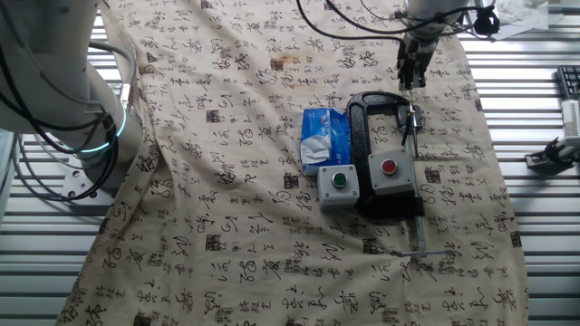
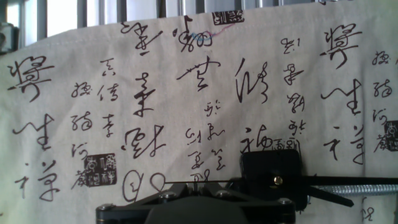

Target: Turn the hands of a clock

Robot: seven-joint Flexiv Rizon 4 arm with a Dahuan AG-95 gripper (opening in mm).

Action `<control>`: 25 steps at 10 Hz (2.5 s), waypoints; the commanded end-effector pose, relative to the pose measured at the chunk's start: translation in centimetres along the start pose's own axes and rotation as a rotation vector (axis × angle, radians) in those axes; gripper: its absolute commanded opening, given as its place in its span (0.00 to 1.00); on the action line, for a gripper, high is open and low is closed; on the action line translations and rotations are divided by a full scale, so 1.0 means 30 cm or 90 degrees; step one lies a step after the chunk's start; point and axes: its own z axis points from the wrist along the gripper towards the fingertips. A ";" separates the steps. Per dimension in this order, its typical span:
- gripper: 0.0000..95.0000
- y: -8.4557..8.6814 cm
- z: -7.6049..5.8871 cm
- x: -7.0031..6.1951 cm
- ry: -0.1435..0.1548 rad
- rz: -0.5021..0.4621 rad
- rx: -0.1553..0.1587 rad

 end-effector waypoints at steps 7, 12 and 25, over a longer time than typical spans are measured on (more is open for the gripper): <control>0.00 0.000 -0.004 0.002 -0.002 -0.008 -0.001; 0.00 0.000 -0.004 0.002 0.008 0.004 0.007; 0.00 0.000 -0.004 0.002 0.007 -0.014 0.000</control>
